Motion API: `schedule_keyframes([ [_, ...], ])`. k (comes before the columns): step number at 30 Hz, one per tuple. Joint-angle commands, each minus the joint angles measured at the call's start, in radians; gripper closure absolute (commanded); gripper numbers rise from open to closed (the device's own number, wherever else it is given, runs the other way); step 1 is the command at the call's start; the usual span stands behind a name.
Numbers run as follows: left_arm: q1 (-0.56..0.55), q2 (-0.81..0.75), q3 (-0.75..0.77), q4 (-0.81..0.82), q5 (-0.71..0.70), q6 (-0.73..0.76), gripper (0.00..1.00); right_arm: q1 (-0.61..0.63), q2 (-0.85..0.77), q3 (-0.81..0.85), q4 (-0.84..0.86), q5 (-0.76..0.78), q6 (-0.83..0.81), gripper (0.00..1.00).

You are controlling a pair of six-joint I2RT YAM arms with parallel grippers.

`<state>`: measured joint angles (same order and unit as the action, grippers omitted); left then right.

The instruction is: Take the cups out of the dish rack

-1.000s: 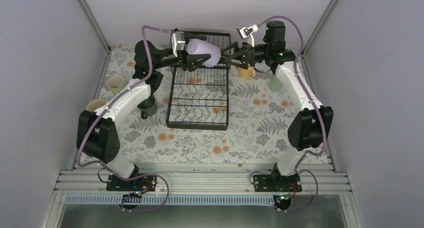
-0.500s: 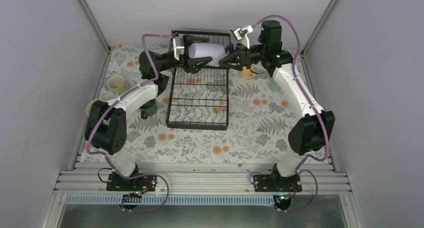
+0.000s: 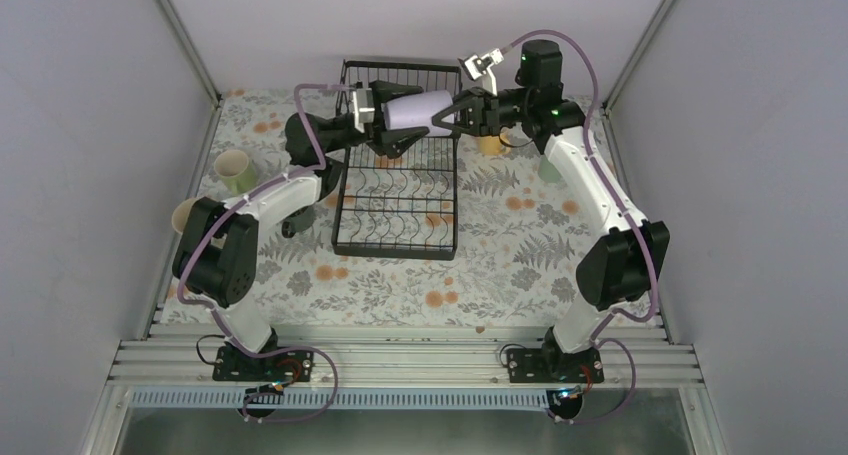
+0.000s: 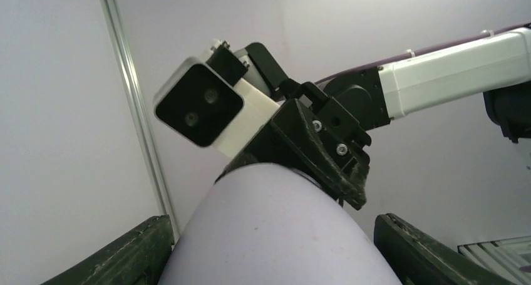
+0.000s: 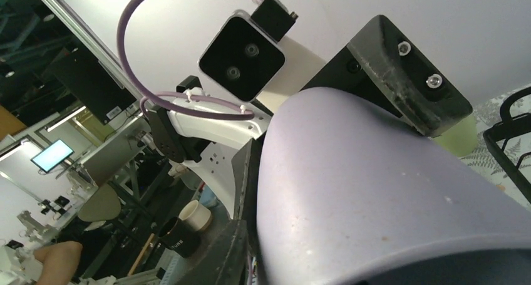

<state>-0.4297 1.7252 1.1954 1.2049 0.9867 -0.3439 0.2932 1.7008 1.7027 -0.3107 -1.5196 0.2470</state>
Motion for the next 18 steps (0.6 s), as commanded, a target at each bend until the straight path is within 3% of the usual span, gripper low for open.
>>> schedule_keyframes([
  [1,-0.012,-0.001,-0.044,-0.105,0.056,0.09,0.2,0.017,-0.073,0.022,0.085,-0.226,0.034,0.86],
  [6,-0.009,-0.112,-0.083,-0.303,0.038,0.27,0.13,-0.012,-0.095,-0.006,0.139,-0.148,0.069,0.96],
  [8,-0.009,-0.18,-0.081,-0.468,-0.005,0.392,0.08,-0.052,-0.091,0.009,0.09,-0.099,0.018,0.97],
  [10,-0.006,-0.241,-0.05,-0.66,-0.053,0.511,0.03,-0.103,-0.063,0.078,-0.068,-0.043,-0.122,0.97],
  [14,0.024,-0.334,0.055,-0.997,-0.195,0.679,0.0,-0.137,0.095,0.409,-0.695,0.314,-0.658,0.97],
  [18,0.046,-0.404,0.2,-1.279,-0.407,0.804,0.0,-0.139,0.154,0.516,-0.826,0.67,-0.749,0.97],
])
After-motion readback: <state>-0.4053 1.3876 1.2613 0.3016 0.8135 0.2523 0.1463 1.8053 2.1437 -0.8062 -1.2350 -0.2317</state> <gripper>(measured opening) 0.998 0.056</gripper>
